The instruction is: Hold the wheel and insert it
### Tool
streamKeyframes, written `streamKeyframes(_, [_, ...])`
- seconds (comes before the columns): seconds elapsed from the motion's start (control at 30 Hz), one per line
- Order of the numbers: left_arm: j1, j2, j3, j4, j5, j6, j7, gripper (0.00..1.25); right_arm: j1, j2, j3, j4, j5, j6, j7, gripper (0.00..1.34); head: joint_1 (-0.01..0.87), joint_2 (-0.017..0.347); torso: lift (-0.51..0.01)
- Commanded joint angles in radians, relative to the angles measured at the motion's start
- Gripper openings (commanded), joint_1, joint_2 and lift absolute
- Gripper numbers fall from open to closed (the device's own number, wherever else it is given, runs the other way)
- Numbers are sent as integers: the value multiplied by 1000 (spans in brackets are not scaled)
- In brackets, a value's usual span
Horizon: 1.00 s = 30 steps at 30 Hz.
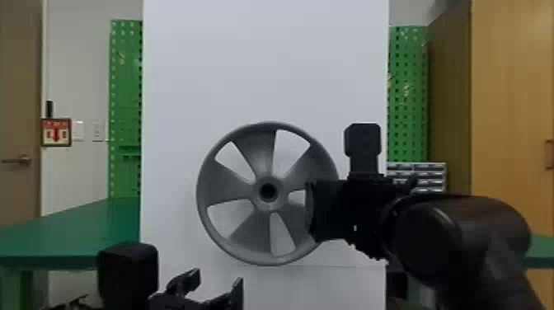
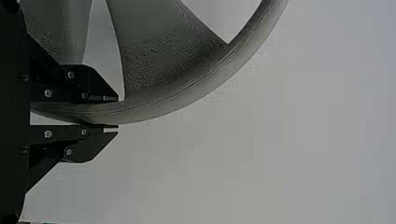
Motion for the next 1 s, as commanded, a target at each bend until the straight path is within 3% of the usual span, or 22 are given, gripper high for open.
streamKeyframes(0.0, [0,-1,-1,2,1,-2,0,753,-6,1,7,10,-1,-8,0,123,0,37,-486])
streamKeyframes(0.97, [-3,-1,-6,6,1,-8,0,753,-26,1,17,65,-7,-52,-9,118,0,37,-486])
